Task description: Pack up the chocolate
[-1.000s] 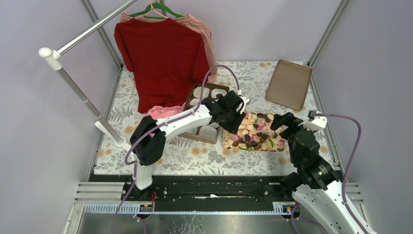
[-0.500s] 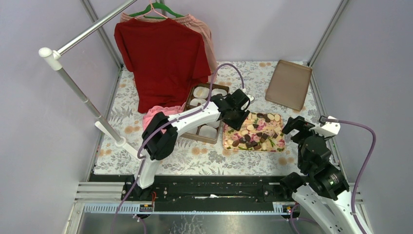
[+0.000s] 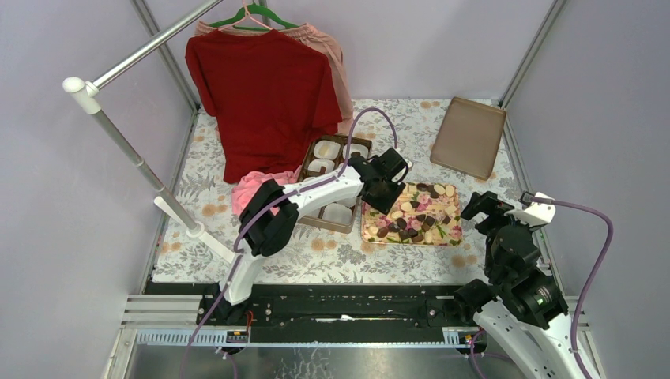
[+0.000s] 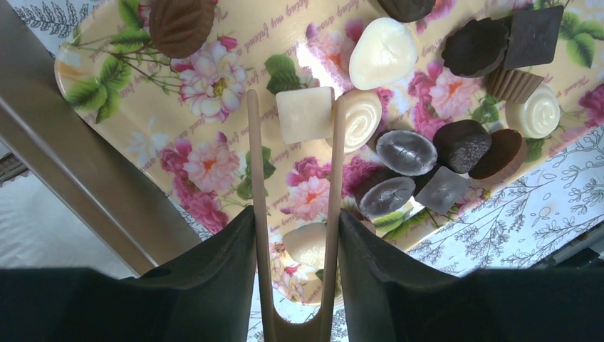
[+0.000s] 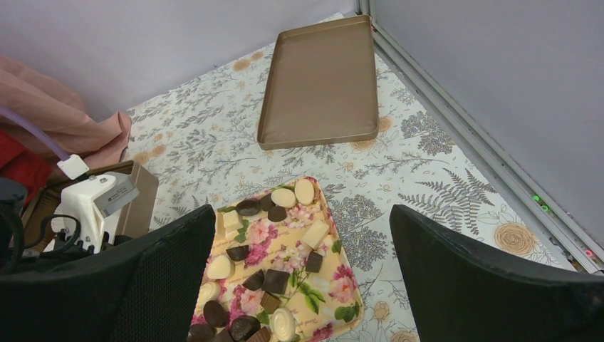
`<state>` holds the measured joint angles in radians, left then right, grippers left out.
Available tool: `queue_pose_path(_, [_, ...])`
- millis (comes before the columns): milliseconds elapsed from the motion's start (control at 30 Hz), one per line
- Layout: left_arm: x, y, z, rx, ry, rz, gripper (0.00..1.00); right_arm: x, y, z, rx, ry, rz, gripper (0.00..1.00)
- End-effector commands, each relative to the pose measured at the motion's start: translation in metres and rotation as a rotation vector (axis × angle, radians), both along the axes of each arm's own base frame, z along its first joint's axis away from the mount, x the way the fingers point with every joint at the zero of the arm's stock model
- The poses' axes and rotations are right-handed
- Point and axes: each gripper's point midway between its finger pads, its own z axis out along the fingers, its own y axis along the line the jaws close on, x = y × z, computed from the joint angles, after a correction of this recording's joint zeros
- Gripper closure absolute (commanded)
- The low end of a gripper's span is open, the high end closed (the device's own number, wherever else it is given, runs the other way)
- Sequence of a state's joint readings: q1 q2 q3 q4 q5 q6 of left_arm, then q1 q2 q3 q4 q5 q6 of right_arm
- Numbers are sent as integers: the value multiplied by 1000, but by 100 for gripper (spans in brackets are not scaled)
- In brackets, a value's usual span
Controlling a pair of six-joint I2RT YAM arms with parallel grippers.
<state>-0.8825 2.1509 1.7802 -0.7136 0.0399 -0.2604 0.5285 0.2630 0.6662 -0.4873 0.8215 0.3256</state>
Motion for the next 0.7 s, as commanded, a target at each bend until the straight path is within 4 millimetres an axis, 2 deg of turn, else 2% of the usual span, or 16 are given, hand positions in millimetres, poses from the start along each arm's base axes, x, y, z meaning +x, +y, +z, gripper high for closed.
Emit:
queue_pose_path(0, [8, -3, 5, -12, -7, 22, 51, 0, -4, 9, 5, -38, -24, 0])
queue_pose_path(100, [8, 0, 2, 4, -4, 28, 52, 0, -4, 9, 4, -39, -24, 0])
queue_pose_path(233, [8, 3, 5, 12, -13, 32, 59, 0, -4, 9, 3, -38, -24, 0])
queue_pose_path(400, [7, 7, 20, 2, -25, 37, 67, 0, -4, 8, -1, -37, -25, 0])
queue_pose_path(667, [15, 23, 58, -44, -60, 68, 67, 1, -4, 7, -4, -35, -25, 0])
